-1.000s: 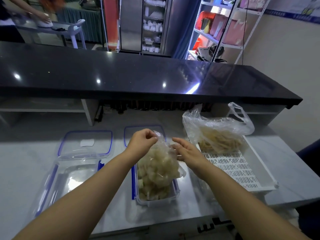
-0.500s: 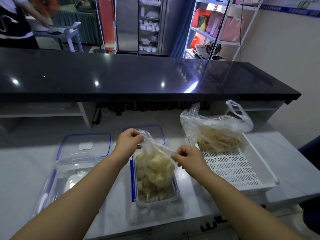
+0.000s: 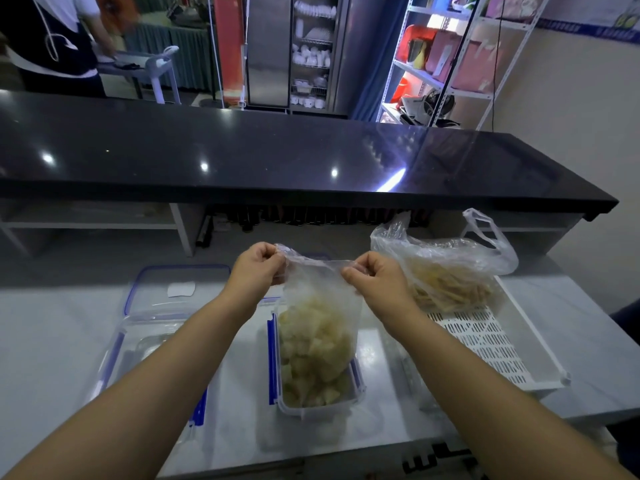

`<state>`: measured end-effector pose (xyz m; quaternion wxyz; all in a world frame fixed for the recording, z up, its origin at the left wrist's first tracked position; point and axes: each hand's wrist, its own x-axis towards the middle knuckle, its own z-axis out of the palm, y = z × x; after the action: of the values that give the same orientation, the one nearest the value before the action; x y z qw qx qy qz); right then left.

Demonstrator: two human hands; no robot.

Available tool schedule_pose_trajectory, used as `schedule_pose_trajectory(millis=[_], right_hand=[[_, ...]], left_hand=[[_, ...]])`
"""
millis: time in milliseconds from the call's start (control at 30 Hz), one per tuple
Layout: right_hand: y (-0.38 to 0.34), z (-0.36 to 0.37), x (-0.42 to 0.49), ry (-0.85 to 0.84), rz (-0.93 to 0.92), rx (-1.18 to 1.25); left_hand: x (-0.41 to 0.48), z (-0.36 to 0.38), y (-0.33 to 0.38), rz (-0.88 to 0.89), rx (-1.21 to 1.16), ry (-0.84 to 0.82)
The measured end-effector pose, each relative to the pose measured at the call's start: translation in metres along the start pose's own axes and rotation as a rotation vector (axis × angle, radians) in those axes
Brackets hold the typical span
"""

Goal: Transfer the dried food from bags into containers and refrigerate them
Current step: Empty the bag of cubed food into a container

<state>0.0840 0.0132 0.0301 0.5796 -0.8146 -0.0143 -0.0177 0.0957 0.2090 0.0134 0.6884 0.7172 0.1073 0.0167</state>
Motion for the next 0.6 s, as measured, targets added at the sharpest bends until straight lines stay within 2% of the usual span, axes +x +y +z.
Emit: schedule_pose_trajectory(millis=[200,267,367,433,533,600], right_hand=[[0.018,0.012,-0.003,0.001,0.108,0.080],[0.019,0.015,-0.005,0.017,0.108,0.097],[0.023,0.015,-0.006,-0.037,0.031,0.061],[0.028,0.016,-0.007,-0.073,-0.141,-0.138],[0.034,0.015,-0.010,-0.050,-0.483,-0.541],[0.036,0.014,-0.017,-0.162,-0.500,-0.661]], left_hand=[[-0.036,0.020,-0.015,0.046,0.123,-0.366],[-0.043,0.032,-0.021,0.088,0.229,-0.344],[-0.042,0.043,-0.033,0.085,0.228,-0.161],[-0.041,0.045,-0.035,0.025,0.200,-0.107],[-0.042,0.044,-0.036,-0.034,0.202,-0.122],[-0.042,0.043,-0.036,-0.061,0.175,-0.122]])
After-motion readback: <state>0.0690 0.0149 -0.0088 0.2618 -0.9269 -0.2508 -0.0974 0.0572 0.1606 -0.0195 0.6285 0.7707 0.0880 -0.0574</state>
